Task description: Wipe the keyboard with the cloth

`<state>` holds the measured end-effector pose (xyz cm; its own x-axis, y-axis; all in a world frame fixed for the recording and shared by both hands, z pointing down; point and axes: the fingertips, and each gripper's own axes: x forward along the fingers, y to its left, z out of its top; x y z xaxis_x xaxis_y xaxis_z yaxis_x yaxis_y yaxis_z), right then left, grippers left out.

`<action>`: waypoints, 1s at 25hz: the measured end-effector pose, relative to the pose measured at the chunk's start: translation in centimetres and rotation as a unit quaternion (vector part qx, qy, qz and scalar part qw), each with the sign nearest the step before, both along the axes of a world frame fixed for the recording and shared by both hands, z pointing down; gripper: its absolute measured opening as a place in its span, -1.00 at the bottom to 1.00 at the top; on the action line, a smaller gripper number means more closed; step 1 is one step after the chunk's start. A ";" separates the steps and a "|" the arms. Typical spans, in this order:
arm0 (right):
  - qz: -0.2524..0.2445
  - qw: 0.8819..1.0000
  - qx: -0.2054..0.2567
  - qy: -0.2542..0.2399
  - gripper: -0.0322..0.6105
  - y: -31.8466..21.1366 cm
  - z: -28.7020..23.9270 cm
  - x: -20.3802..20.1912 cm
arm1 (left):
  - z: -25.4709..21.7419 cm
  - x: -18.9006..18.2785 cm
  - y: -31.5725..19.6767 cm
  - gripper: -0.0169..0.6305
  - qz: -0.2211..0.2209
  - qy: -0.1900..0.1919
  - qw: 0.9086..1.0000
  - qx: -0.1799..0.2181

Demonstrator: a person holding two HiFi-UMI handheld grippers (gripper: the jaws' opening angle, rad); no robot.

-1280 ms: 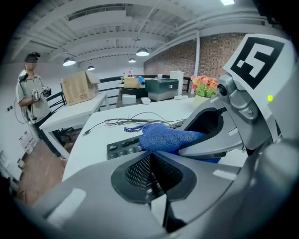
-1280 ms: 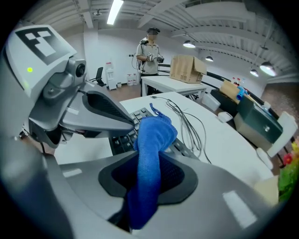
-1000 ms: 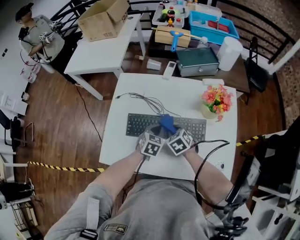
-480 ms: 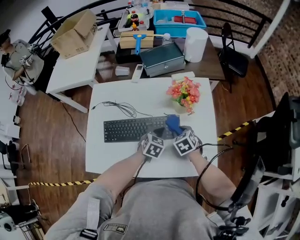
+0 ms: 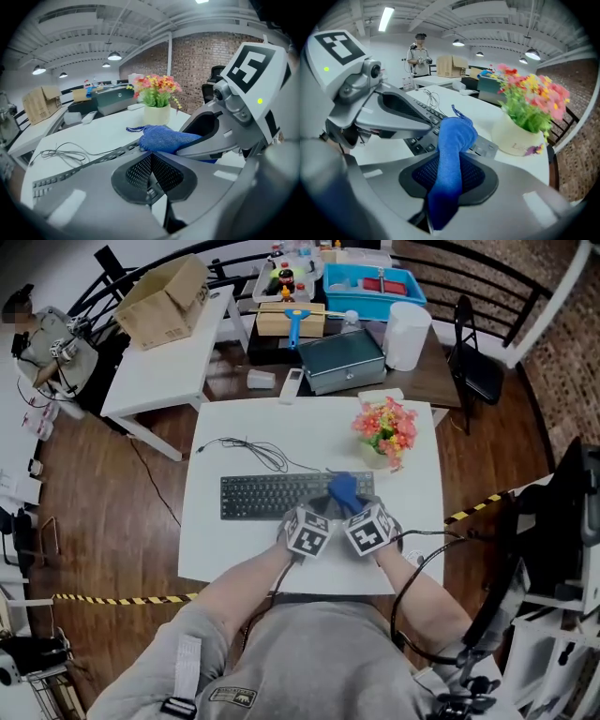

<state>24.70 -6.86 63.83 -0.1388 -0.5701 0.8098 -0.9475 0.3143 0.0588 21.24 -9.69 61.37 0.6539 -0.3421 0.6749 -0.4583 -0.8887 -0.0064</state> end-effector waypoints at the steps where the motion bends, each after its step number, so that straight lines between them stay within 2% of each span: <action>1: -0.017 1.000 0.002 -0.003 -0.55 -0.6 0.0 -1.7 | -0.1 -1.5 -0.7 -0.97 -0.016 0.001 1.000 0.003; 6: -0.108 0.994 0.006 -0.016 -0.55 -3.7 0.3 -12.2 | 0.8 -12.4 -3.7 -0.97 -0.107 -0.015 0.994 0.002; 12: -0.209 0.978 0.013 -0.024 -0.55 -7.1 0.4 -25.9 | 1.1 -27.0 -6.5 -0.97 -0.212 -0.050 0.976 0.000; 15: -0.229 0.973 0.008 -0.017 -0.55 -7.9 0.9 -30.2 | 1.3 -31.8 -6.9 -0.97 -0.241 -0.057 0.969 -0.006; 18: -0.228 0.974 0.001 -0.004 -0.55 -8.2 1.7 -31.9 | 1.8 -34.0 -6.9 -0.97 -0.244 -0.059 0.968 -0.013; 20: -0.221 0.975 0.001 0.001 -0.55 -8.2 1.8 -31.7 | 1.9 -33.9 -7.0 -0.97 -0.233 -0.054 0.971 -0.013; 25: -0.181 0.983 -0.009 0.008 -0.55 -7.2 1.8 -27.5 | 1.8 -28.9 -6.3 -0.97 -0.174 -0.039 0.984 -0.014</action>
